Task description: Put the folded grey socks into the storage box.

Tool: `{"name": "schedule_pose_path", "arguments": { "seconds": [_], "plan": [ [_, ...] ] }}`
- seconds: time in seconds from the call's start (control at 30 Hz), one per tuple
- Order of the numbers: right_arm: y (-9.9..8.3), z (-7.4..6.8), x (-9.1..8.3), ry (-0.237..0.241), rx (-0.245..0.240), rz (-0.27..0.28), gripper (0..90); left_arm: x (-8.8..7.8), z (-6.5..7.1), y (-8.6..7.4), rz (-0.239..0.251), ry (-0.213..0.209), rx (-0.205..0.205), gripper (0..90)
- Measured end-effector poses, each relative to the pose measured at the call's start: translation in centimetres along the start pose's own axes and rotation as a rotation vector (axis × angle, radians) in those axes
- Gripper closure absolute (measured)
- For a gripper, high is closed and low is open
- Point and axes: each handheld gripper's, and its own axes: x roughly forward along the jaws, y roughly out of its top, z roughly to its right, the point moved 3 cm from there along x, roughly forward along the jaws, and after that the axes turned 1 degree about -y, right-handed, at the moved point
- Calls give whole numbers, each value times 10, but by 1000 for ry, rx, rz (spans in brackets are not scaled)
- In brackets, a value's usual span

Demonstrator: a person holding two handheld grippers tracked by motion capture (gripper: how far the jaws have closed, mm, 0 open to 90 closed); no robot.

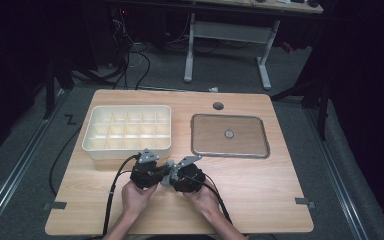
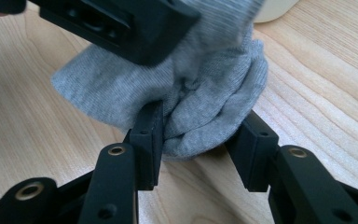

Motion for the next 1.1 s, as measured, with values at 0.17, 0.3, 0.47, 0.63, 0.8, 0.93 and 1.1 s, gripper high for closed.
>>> {"name": "schedule_pose_path", "arguments": {
  "seconds": [0.17, 0.3, 0.47, 0.63, 0.8, 0.93, 1.1],
  "plan": [
    [0, 1, 0, 3, -5, 4, 585, 11, 3, 3, -16, -38, 7, 843],
    [-2, 5, 0, 20, -8, 16, 584, 22, -1, 2, -28, -63, -9, 842],
    [-4, 6, -2, 5, -5, 18, 571, 26, -3, 1, -40, -63, -11, 841],
    [-7, 7, -7, -2, -2, 20, 567, 30, -5, -1, -49, -62, -13, 840],
    [-13, 6, -20, -16, 10, 44, 608, 33, -6, -1, -49, -63, -15, 839],
    [-17, 2, -31, -4, 11, 78, 664, 34, -5, -2, -48, -61, -9, 837],
    [-14, -11, -34, 27, -11, 86, 685, 35, -5, -2, -44, -51, 10, 835]
  ]
}}
